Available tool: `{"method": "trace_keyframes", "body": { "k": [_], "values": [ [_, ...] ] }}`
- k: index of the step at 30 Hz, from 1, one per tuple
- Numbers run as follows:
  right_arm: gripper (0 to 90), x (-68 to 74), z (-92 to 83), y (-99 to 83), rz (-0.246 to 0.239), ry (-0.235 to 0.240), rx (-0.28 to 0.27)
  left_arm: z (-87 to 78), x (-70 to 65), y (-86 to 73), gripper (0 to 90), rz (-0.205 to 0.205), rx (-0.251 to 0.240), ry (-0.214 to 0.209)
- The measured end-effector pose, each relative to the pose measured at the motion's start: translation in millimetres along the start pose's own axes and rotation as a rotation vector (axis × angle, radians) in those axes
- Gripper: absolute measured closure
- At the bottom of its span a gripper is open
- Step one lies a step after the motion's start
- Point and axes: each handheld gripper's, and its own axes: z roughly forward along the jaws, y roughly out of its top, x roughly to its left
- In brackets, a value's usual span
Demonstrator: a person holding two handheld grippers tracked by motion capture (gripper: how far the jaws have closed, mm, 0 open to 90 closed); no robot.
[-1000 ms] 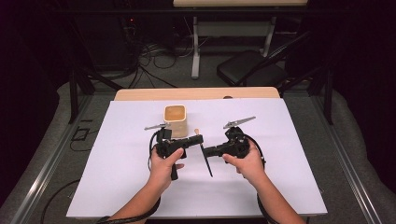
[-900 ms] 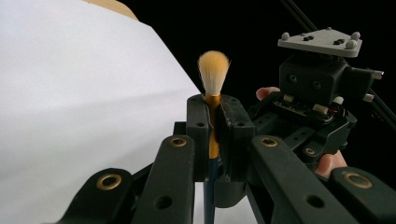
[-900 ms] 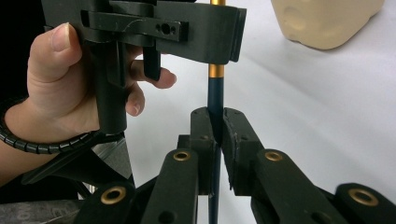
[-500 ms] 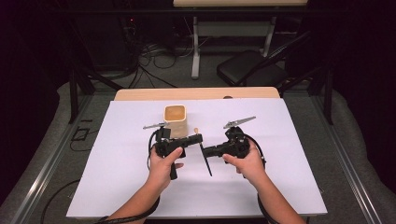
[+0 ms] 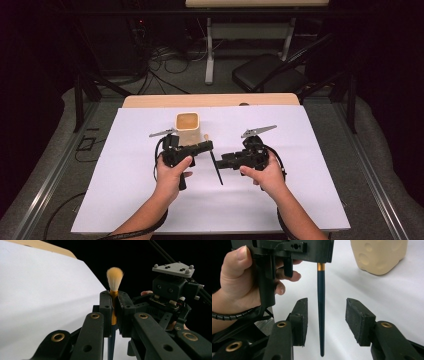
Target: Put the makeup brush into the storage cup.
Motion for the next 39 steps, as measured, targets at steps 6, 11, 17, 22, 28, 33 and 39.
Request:
{"method": "trace_keyframes", "body": {
  "k": [6, 11, 17, 22, 28, 33, 39],
  "values": [
    [49.3, -2.2, -0.6, -2.1, -0.009, -0.021, 0.002, -2.5, -0.3, 1.1, 83.6, 0.031, -0.007, 0.016],
    [47.3, -2.4, -0.3, -2.7, -0.016, -0.036, -0.003, -4.3, -0.8, 2.0, 83.6, 0.064, -0.004, 0.038],
    [46.4, -1.3, 0.3, -3.5, -0.040, -0.049, -0.007, -5.8, -2.4, 3.6, 83.6, 0.110, -0.004, 0.061],
    [44.8, -1.0, 0.5, -4.3, -0.058, -0.080, -0.005, -6.7, -6.1, 4.3, 83.6, 0.155, -0.005, 0.086],
    [44.3, -1.2, -0.5, -3.5, -0.067, -0.079, -0.010, -6.1, -8.8, 3.6, 83.6, 0.212, -0.006, 0.116],
    [43.5, -1.4, -2.3, -4.0, -0.066, -0.086, -0.010, -5.6, -9.9, 2.9, 83.5, 0.235, -0.001, 0.134],
    [42.7, -1.6, -2.8, -4.1, -0.077, -0.092, -0.023, -6.2, -11.1, 3.8, 83.6, 0.263, -0.001, 0.155]
  ]
}}
